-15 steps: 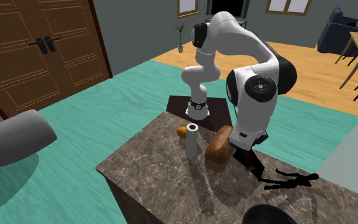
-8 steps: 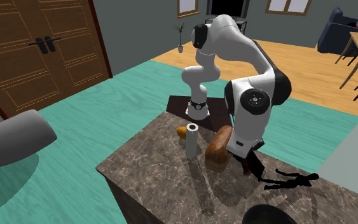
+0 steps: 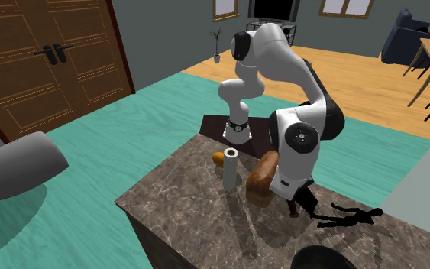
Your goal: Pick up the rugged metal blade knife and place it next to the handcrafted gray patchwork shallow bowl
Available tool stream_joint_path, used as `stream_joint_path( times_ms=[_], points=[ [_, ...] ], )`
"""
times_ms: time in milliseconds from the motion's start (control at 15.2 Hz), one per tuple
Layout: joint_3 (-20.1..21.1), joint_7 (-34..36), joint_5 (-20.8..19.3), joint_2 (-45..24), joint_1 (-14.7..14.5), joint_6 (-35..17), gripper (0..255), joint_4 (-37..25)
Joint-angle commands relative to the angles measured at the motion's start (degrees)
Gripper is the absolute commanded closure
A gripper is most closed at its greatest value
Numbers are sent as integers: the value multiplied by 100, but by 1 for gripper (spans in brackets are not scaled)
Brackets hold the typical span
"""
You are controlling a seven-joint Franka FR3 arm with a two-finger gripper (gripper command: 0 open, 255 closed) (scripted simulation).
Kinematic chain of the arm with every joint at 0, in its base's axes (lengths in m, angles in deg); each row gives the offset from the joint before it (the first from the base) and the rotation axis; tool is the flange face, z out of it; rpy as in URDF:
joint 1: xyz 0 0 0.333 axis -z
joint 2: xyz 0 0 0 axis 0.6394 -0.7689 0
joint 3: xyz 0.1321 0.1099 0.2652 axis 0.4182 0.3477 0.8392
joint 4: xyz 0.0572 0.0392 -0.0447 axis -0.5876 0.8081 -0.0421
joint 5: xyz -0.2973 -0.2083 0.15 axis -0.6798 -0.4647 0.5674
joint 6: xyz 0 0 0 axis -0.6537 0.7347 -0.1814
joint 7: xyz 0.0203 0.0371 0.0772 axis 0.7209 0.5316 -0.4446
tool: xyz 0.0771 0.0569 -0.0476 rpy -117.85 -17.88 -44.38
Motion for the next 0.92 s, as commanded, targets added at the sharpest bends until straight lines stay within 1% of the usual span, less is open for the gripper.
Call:
stream_joint_path(
  times_ms=[0, 858],
  points=[
    [4, -34, 15, -54, -1, -132, 255, 80],
    [40, -238, 123, -484, -2, -864, 255, 409]
  ],
)
